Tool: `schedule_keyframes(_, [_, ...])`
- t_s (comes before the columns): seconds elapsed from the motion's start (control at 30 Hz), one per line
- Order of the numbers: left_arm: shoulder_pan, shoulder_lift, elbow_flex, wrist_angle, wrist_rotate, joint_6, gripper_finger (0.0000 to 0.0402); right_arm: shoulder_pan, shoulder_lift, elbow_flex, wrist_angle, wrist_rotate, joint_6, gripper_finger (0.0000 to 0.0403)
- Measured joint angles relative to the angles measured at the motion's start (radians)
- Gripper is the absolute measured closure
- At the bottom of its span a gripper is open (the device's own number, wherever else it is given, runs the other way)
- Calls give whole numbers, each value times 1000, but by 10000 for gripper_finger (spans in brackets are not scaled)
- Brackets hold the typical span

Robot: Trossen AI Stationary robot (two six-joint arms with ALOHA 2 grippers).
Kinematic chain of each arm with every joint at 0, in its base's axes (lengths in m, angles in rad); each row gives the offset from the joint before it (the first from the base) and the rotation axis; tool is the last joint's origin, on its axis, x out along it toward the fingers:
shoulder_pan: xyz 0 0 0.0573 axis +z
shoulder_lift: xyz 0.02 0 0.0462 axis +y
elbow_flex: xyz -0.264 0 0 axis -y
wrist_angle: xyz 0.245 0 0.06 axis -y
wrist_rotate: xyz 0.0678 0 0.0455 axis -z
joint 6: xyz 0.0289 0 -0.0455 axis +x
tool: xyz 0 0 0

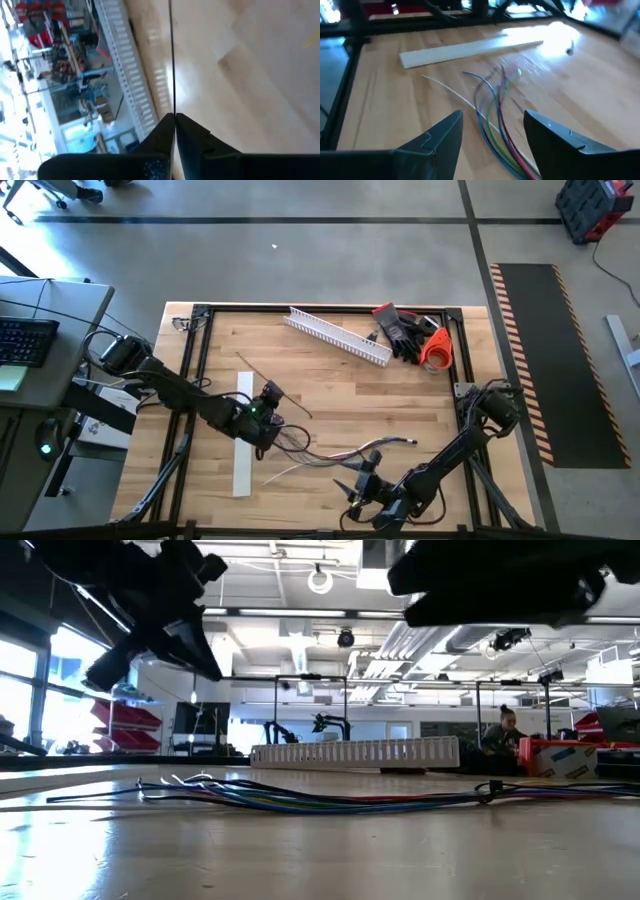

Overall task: Ziptie cables
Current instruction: Wrap the zip tie on the cable

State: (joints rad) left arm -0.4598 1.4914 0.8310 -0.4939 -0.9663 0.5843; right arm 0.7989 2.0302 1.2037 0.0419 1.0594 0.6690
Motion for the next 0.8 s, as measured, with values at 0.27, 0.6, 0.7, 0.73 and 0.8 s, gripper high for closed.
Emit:
schedule_keyframes(0.27, [-79, -1, 0, 172, 119, -55, 402, -34, 10, 1, 297, -44, -802, 204])
schedule_keyframes(0.6, [-158, 5, 0, 282, 142, -190, 401, -68, 10, 102, 202, 116, -1062, 204])
schedule_keyframes(0.7, [-164, 5, 0, 310, 142, -191, 401, -86, 12, 120, 197, 118, -1071, 204])
schedule_keyframes(0.73, [-164, 5, 0, 321, 142, -190, 401, -92, 12, 126, 196, 112, -1073, 204])
schedule_keyframes(0.8, [-164, 5, 0, 327, 144, -190, 401, -106, 12, 134, 196, 83, -1073, 204])
